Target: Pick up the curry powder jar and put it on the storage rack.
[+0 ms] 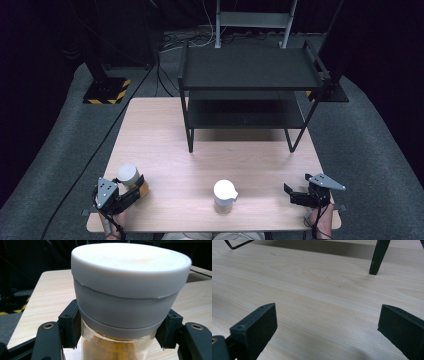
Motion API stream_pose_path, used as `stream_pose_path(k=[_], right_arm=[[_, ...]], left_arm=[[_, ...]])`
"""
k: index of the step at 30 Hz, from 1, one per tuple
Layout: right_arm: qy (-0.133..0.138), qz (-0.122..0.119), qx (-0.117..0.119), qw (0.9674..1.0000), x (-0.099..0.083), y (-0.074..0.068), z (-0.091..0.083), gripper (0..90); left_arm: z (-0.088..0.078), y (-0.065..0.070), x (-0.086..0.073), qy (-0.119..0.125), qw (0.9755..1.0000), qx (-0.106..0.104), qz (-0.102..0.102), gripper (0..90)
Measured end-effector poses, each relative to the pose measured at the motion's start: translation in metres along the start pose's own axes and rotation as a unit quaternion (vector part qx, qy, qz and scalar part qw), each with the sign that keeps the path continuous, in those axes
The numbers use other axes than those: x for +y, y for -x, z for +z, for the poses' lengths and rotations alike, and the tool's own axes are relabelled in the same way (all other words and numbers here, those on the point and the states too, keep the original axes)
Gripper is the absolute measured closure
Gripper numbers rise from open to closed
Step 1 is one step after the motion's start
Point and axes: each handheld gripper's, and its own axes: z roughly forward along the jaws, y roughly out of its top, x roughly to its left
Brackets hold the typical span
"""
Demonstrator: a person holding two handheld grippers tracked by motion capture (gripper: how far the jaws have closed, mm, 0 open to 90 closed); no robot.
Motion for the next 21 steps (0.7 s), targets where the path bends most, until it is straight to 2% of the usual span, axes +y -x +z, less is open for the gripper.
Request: stream_pose_path(k=[12,21], right_arm=[[0.0,0.0,0.001,1.0,0.0,0.0,0.0,0.9],[-0.004,0.0,0.004,1.0,0.001,0.001,0.001,0.9]], left_arm=[[0.004,0.003,0.019,0.005,0.999,-0.036,0.027,33.9],[0.008,0.0,0.028,0.008,0.9974,-0.067,0.026,33.9]])
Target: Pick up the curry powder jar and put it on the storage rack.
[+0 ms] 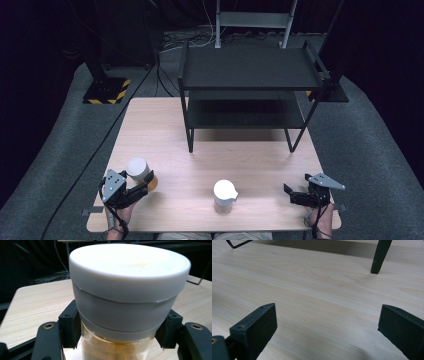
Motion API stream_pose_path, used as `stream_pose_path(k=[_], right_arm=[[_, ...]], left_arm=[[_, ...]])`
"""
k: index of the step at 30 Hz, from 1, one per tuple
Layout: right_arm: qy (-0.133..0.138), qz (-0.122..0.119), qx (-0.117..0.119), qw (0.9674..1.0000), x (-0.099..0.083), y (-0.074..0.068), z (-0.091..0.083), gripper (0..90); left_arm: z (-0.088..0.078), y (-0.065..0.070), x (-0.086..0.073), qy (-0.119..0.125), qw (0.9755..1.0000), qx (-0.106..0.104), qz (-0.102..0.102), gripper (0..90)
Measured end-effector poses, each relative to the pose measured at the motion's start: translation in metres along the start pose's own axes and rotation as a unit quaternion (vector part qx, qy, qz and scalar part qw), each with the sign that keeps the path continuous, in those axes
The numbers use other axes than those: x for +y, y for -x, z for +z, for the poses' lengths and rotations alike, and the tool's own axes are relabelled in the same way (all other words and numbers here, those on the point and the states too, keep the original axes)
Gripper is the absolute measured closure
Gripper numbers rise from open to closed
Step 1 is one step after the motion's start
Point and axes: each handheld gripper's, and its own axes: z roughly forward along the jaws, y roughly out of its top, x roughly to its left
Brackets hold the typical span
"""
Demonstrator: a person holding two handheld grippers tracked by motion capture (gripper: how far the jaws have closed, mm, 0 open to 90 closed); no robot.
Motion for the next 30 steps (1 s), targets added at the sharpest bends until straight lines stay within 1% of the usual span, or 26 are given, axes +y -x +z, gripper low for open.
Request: stream_pose_path(k=[3,6,10,14,17,22,30], right_arm=[[0.0,0.0,-0.001,1.0,0.0,0.0,0.0,0.9],[0.001,-0.001,-0.001,1.0,0.0,0.0,0.0,0.9],[0.002,0.0,0.002,1.0,-0.001,0.001,0.0,0.9],[0.004,0.0,0.005,1.0,-0.001,0.002,-0.001,0.9],[0.005,0.001,0.003,1.0,-0.002,0.001,-0.001,0.9],[0.003,-0.001,0.005,1.0,-0.001,0.002,-0.001,1.0],[0.003,-0.001,0.006,1.0,-0.001,0.002,0.0,1.0]], left_arm=[[0.001,0.0,0.005,-0.002,1.0,-0.009,0.002,34.0],[0.001,0.0,0.009,-0.003,0.9998,-0.017,0.008,34.0],[0.003,-0.002,0.014,-0.001,0.9995,-0.03,0.006,34.0],[0.007,-0.002,0.018,0.0,0.9991,-0.041,0.01,34.1],[0.01,-0.004,0.022,-0.001,0.9988,-0.049,0.008,34.1],[0.011,-0.005,0.029,0.001,0.9982,-0.057,0.02,34.1],[0.016,-0.009,0.042,0.001,0.9968,-0.075,0.028,34.2]])
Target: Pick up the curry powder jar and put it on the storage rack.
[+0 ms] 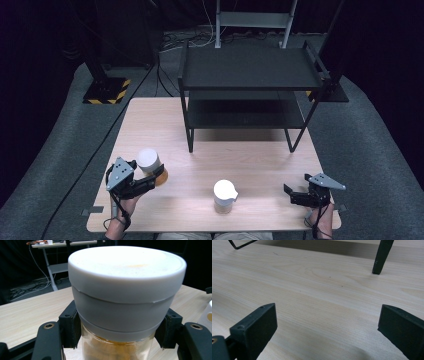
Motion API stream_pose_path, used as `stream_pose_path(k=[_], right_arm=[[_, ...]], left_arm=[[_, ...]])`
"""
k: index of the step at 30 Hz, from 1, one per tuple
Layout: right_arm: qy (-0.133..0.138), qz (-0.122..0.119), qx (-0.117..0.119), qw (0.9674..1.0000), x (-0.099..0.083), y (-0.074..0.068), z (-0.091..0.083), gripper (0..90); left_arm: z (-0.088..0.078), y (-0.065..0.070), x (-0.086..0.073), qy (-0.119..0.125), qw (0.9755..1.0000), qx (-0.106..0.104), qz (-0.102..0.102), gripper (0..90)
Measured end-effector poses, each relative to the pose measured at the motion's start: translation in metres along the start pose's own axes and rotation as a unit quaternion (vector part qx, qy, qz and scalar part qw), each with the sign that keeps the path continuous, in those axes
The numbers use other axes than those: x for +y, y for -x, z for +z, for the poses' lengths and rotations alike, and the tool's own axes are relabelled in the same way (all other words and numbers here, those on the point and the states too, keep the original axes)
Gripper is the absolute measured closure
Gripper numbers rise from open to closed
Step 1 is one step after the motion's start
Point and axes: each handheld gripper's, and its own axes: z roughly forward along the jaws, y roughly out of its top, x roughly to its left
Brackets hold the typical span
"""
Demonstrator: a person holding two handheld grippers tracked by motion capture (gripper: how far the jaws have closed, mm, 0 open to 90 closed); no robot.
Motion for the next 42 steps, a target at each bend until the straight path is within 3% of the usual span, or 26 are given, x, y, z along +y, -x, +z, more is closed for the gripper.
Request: stream_pose_path(k=[21,42], right_arm=[[0.002,0.005,0.005,1.0,-0.001,0.002,0.0,1.1],[0.005,0.009,0.011,0.9999,-0.002,0.006,-0.001,0.6]], left_arm=[[0.009,-0.011,0.031,0.013,0.999,-0.04,0.017,34.3],[0.034,-0.015,0.059,0.005,0.9964,-0.077,0.034,34.4]])
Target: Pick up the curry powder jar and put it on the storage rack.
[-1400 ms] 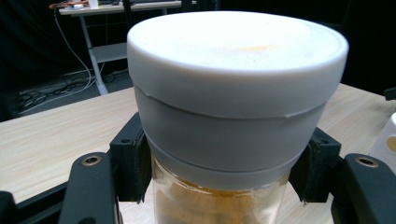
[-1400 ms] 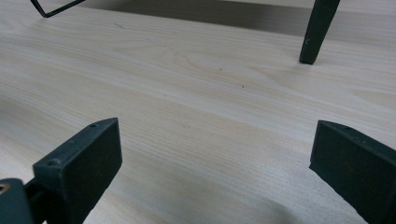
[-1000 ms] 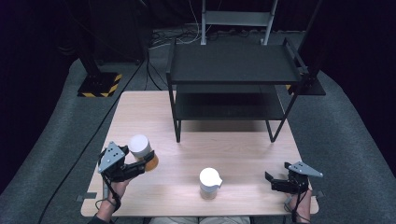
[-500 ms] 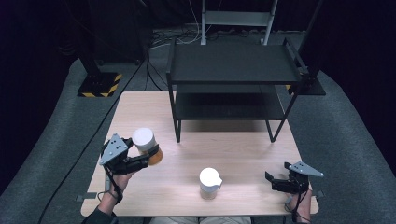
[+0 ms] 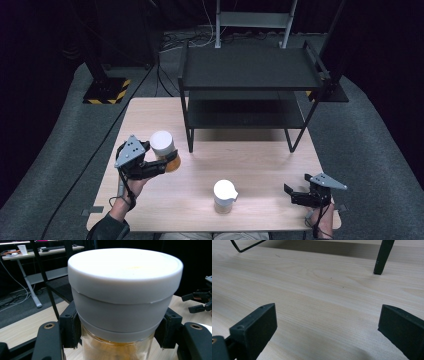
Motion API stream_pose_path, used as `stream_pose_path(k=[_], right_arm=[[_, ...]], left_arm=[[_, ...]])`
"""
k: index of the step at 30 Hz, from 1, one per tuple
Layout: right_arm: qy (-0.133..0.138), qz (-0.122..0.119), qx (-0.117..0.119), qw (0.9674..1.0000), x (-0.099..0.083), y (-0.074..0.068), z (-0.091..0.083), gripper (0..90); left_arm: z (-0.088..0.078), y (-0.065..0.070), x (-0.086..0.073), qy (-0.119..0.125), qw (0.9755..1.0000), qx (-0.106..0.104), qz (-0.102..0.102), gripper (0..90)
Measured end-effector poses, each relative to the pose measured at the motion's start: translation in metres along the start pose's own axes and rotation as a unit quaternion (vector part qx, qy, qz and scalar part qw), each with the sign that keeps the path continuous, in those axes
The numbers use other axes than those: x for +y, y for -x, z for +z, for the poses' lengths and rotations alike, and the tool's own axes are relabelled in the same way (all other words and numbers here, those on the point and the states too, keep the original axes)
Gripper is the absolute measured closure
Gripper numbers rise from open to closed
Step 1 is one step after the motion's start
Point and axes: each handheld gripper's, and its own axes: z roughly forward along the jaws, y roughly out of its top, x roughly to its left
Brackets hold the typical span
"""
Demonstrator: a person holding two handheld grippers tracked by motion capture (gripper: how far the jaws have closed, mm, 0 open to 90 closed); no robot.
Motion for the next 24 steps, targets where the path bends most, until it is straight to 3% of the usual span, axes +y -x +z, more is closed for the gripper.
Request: stream_pose_path(k=[24], right_arm=[[0.001,0.002,-0.002,1.0,0.0,0.0,0.0,0.2]], left_arm=[[0.021,-0.014,0.027,0.002,0.9994,-0.032,0.008,34.4]])
